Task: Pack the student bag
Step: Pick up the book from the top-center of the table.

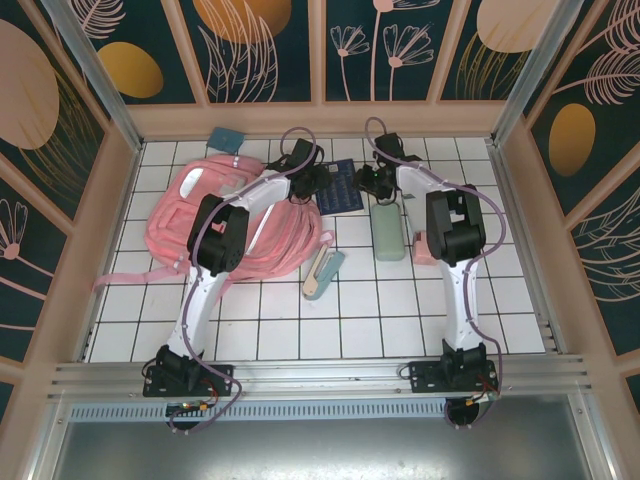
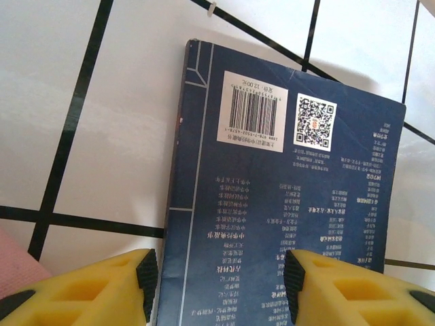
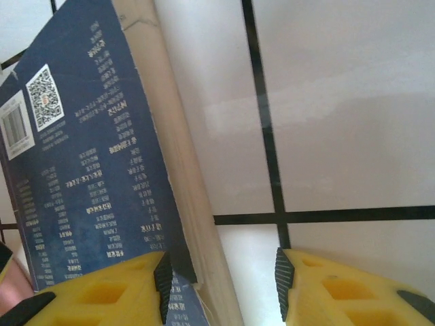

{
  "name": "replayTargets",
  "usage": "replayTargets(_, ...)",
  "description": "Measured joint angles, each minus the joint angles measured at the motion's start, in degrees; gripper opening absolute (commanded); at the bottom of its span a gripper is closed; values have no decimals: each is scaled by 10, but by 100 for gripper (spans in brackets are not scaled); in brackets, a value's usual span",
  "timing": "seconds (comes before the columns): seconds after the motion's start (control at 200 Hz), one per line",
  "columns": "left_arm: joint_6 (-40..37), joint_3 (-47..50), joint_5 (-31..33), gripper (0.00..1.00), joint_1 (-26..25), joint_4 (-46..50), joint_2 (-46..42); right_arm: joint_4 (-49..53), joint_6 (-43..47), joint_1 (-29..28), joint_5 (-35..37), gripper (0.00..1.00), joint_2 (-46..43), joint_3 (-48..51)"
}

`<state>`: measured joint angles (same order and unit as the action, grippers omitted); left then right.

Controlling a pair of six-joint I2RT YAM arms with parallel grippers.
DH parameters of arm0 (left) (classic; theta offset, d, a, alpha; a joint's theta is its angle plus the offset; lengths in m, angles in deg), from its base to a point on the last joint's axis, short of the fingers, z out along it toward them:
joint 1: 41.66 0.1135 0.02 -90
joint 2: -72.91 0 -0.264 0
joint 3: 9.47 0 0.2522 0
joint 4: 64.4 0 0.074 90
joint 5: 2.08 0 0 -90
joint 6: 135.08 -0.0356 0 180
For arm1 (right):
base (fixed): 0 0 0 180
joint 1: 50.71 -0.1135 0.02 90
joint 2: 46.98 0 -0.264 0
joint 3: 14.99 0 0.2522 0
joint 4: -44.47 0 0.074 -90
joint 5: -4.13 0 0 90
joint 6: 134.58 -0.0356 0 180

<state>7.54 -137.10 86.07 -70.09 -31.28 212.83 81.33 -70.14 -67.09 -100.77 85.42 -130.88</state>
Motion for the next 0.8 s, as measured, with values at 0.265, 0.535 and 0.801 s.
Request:
replayTargets(0.265,0,-22,-22,51,2,8,20,4,3,-6,-5,36,9,-10)
replayTargets(0.535,-2,-37,-67,50,12,14,29,4,3,-10,-19,31,12,-11)
replayTargets(0.801,12,59,-144,47,32,-111,-5,12,2,-10,-19,31,14,-17)
